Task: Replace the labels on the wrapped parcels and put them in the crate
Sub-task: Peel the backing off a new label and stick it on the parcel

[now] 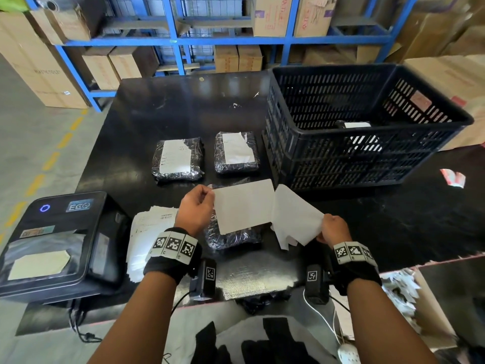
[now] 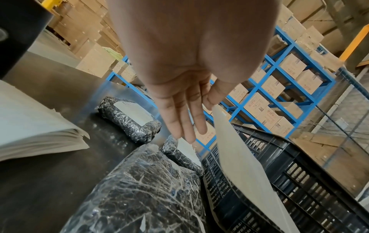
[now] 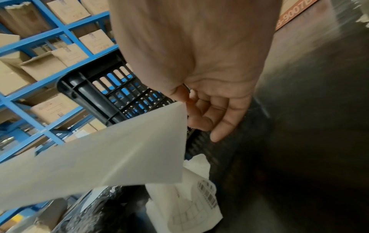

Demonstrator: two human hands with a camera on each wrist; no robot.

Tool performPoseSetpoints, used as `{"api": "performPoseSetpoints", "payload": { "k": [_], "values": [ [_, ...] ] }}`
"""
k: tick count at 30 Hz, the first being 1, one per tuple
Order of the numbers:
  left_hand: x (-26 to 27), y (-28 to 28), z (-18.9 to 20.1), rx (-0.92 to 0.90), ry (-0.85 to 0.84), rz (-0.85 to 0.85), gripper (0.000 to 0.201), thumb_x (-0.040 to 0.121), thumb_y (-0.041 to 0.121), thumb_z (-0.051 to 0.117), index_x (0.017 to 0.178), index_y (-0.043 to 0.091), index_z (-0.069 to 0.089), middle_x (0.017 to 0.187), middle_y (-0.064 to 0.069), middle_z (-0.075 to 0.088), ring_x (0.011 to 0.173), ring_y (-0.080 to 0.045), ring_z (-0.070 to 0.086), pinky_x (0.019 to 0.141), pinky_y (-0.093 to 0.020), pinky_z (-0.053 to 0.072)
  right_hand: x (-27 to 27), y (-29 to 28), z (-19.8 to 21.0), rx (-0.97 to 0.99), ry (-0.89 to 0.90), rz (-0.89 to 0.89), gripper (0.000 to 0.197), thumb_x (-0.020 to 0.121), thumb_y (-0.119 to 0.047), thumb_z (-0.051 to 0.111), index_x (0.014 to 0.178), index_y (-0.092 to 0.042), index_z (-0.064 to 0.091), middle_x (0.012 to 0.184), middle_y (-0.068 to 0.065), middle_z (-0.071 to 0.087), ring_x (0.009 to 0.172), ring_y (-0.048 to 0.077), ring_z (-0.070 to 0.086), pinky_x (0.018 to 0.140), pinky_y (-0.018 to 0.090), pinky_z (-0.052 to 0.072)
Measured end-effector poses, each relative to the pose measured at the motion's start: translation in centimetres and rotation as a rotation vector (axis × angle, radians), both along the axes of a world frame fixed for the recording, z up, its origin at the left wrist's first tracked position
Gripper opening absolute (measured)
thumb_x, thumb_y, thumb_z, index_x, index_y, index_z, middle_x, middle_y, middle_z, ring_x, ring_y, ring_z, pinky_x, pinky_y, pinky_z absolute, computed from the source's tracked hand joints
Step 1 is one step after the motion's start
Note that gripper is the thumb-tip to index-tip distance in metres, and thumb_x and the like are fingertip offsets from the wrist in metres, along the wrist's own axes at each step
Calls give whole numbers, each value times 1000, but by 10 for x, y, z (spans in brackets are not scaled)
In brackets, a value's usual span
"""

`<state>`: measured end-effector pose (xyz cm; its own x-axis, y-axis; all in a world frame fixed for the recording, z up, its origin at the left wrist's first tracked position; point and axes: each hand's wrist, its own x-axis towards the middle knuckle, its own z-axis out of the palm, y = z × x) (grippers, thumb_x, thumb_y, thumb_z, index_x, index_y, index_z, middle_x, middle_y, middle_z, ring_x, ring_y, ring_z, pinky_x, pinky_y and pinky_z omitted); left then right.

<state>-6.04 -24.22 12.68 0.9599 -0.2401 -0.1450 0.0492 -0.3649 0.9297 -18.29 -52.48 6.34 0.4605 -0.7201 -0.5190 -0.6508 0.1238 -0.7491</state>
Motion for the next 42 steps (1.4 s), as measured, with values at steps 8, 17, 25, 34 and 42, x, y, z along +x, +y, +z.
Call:
{"api": "performPoseSetpoints", "payload": {
  "k": [8, 17, 25, 34, 42],
  "values": [
    [2, 6, 0, -64, -21, 72, 19, 97, 16, 47, 79, 17, 52, 84, -13, 65, 78, -27, 64, 80, -50, 55, -18, -19, -7, -73, -14, -117, 48, 96, -23, 34, 117, 15, 54, 75, 15, 53, 81, 32, 54, 87, 48, 51],
    [-1, 1, 0, -57, -81, 46, 18, 99, 17, 45, 81, 18, 49, 85, -9, 65, 79, -28, 66, 75, -42, 55, -15, -5, 27, -344, -108, -15, 29, 97, -23, 43, 104, -2, 62, 101, 14, 61, 103, 33, 58, 78, 30, 37],
    [-5, 1, -1, -79, -105, 46, 19, 99, 17, 46, 80, 19, 49, 81, -5, 65, 69, -15, 63, 75, -41, 54, 12, 48, 0, -675, 61, 610, 15, 90, -24, 51, 87, -22, 65, 95, -2, 64, 89, 24, 62, 76, 35, 50],
    [-6, 7, -7, -85, -101, 47, 19, 98, 18, 46, 80, 22, 49, 80, -5, 65, 70, -17, 63, 77, -43, 54, 17, 53, -36, -820, 362, 818, 36, 93, -38, 45, 115, -23, 69, 125, 1, 58, 119, 23, 50, 105, 41, 36],
    [-2, 9, -3, -113, -96, 67, 19, 98, 18, 47, 80, 20, 49, 76, -4, 63, 68, -17, 60, 76, -44, 53, 27, 52, -8, -809, 215, 642, 29, 92, -34, 47, 106, -24, 70, 114, 5, 62, 110, 26, 56, 93, 39, 41]
  ]
}}
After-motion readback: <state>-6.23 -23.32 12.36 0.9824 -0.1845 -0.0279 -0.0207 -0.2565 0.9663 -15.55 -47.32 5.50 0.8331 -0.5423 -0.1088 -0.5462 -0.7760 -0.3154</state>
